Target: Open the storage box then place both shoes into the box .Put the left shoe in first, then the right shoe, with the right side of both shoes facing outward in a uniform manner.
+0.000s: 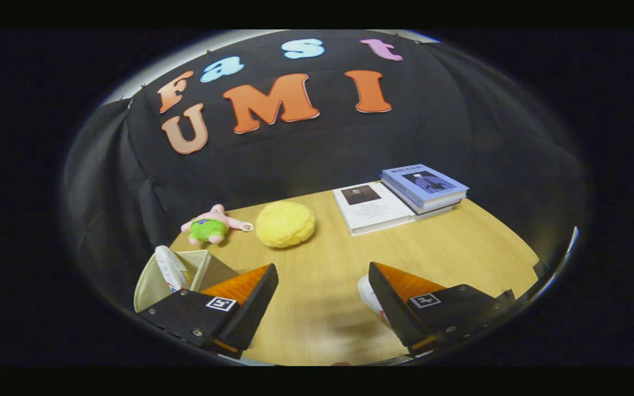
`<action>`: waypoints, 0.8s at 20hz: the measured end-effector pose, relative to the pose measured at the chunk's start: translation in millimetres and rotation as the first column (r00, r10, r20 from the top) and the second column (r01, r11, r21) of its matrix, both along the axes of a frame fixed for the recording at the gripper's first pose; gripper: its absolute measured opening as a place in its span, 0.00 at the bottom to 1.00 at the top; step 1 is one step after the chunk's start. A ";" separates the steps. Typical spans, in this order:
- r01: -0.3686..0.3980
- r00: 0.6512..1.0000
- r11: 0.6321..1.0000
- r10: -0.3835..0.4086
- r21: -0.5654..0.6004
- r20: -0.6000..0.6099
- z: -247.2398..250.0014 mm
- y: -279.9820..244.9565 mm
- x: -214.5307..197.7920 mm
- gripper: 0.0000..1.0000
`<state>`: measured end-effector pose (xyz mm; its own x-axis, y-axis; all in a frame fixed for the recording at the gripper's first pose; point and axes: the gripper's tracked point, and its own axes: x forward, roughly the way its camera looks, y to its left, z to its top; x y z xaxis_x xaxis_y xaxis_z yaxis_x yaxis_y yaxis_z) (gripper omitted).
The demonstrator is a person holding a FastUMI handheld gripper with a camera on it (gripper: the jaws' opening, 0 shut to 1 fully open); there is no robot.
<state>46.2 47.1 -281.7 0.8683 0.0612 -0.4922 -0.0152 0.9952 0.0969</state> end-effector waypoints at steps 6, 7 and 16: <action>0.041 0.997 0.997 -0.045 -0.066 -0.064 -37.0 -81.6 -12.3 0.98; 0.042 0.996 0.996 -0.048 -0.079 -0.079 -45.7 -91.4 -15.9 0.99; -0.018 0.970 0.995 -0.007 -0.100 -0.245 -123.1 -123.7 -34.2 0.78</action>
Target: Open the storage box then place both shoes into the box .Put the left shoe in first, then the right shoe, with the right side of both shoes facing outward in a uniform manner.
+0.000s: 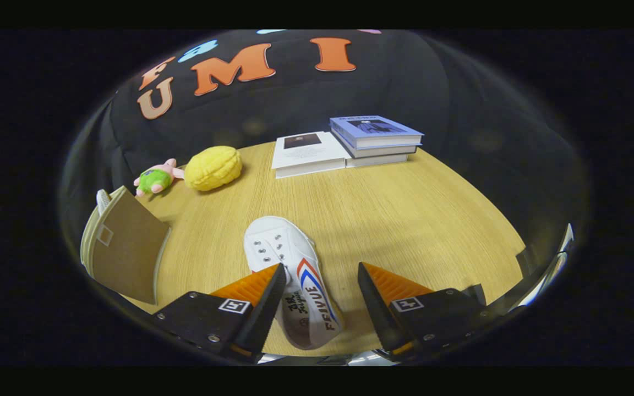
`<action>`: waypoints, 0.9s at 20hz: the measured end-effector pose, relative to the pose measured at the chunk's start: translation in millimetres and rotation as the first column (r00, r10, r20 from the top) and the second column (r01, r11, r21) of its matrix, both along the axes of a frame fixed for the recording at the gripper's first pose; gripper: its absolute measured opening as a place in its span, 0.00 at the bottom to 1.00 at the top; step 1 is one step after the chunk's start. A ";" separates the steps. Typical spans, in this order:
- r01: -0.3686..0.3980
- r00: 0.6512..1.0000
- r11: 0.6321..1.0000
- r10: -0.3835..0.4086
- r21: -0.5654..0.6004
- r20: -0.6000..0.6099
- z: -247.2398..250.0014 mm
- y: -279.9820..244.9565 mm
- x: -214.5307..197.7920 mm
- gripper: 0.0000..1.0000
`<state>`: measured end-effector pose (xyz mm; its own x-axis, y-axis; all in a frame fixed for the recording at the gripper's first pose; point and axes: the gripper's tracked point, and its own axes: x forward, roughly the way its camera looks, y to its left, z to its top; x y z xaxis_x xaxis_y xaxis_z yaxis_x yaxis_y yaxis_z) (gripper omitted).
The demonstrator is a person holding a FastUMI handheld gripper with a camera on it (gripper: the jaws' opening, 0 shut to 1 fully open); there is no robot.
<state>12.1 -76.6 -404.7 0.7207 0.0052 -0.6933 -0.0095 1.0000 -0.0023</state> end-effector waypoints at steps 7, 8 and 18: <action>-0.061 0.992 0.995 0.069 0.078 -0.107 -36.6 13.2 -8.4 0.51; -0.070 0.991 0.995 0.078 0.077 -0.108 -36.6 13.6 -8.5 0.48; 0.139 0.987 0.958 -0.113 0.250 -0.118 -27.0 18.7 -14.1 0.00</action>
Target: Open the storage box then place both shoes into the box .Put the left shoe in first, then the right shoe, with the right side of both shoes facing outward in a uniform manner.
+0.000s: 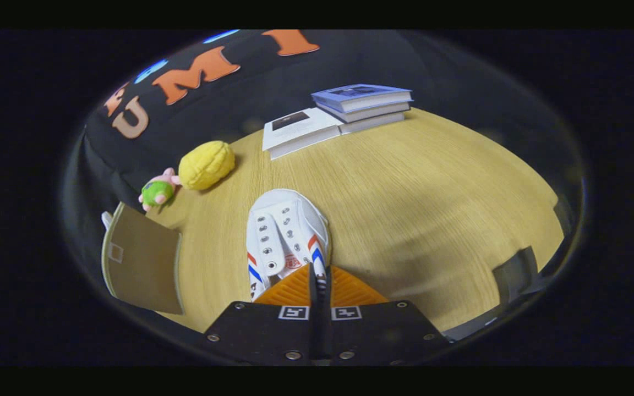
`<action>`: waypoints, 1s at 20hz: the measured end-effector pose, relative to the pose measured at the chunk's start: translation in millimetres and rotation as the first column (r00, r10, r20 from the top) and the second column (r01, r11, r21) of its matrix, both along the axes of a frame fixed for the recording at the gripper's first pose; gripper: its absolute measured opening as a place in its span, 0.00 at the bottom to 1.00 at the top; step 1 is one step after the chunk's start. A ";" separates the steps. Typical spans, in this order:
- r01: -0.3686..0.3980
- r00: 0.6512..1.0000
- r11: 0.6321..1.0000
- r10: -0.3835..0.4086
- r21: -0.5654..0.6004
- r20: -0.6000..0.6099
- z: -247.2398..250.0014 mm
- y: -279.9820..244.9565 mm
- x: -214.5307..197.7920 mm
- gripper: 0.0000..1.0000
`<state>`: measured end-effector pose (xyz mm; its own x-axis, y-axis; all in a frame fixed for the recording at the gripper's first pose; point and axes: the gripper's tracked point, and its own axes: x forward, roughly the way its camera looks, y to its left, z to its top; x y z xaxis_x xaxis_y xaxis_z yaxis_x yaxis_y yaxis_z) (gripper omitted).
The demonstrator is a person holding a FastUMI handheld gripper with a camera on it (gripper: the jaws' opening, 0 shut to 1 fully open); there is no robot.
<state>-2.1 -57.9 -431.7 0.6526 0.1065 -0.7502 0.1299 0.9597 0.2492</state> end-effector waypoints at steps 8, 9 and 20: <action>0.037 0.993 0.992 -0.050 0.118 0.106 79.3 75.8 9.7 0.00; 0.033 0.992 0.992 -0.048 0.124 0.120 90.6 88.8 9.3 0.00; -0.043 0.978 0.990 0.014 0.134 0.207 156.4 237.7 -1.9 0.00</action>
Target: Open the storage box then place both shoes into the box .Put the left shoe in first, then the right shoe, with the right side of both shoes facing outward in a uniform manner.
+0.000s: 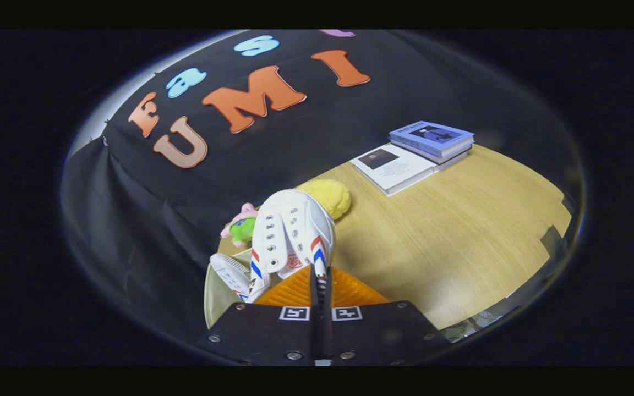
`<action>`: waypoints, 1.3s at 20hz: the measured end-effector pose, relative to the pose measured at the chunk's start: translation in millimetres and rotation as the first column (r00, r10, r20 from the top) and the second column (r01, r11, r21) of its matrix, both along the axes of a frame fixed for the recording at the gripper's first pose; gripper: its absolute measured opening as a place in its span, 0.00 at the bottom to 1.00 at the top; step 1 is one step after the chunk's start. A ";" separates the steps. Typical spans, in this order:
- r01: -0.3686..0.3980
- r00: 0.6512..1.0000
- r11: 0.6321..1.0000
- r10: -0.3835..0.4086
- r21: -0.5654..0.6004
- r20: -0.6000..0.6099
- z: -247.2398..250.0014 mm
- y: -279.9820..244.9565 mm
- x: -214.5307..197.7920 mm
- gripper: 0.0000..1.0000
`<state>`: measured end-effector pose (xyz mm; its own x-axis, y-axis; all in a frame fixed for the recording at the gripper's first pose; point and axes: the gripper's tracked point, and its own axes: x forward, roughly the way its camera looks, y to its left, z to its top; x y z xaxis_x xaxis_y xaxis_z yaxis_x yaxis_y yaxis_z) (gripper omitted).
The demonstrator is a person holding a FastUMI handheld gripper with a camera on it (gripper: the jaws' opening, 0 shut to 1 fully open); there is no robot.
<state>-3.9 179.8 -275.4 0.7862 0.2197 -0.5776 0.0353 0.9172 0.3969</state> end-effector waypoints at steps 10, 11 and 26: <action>-0.069 0.997 0.995 0.067 -0.076 -0.025 -13.6 84.1 -22.1 0.00; -0.070 0.997 0.992 0.067 -0.104 -0.027 -17.6 86.7 -23.4 0.00; -0.145 0.989 0.962 0.133 -0.233 -0.069 -38.5 94.4 -32.4 0.20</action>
<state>-36.4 274.2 -313.9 0.7248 0.1765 -0.6659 -0.0842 0.9821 0.1687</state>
